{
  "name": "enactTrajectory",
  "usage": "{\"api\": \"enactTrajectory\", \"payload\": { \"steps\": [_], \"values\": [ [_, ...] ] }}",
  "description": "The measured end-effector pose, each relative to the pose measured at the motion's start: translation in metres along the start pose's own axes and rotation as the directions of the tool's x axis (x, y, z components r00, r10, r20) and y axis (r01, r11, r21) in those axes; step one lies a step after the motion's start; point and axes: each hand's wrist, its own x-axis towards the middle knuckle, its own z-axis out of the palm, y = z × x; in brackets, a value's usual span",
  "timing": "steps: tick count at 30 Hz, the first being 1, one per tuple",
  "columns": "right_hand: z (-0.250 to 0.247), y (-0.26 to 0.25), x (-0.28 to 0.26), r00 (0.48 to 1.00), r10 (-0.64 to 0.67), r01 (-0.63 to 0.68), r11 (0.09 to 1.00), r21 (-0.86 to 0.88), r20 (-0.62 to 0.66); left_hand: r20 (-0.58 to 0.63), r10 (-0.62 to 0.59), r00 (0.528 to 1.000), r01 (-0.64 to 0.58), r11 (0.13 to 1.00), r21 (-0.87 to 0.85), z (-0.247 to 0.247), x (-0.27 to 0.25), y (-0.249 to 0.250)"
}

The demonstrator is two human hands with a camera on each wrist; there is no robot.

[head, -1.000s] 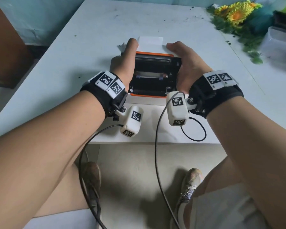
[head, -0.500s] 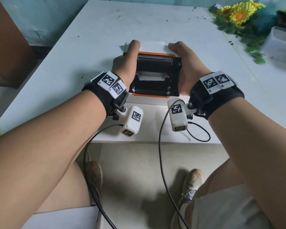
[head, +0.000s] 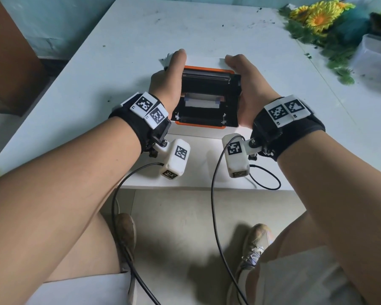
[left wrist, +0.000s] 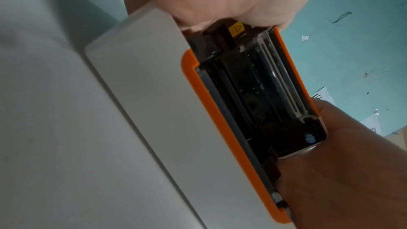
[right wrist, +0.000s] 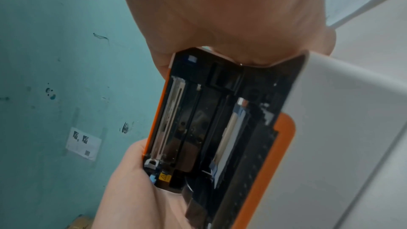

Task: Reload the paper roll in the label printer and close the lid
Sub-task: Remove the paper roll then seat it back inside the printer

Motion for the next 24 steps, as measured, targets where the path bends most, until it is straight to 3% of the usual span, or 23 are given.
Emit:
{"api": "enactTrajectory", "payload": {
  "steps": [24],
  "values": [
    [0.0044,0.0047,-0.0014,0.999,-0.034,0.033,0.999,-0.039,-0.037,0.004,-0.009,1.000,0.009,1.000,-0.021,-0.0011,0.0054,-0.0036]
  ]
}}
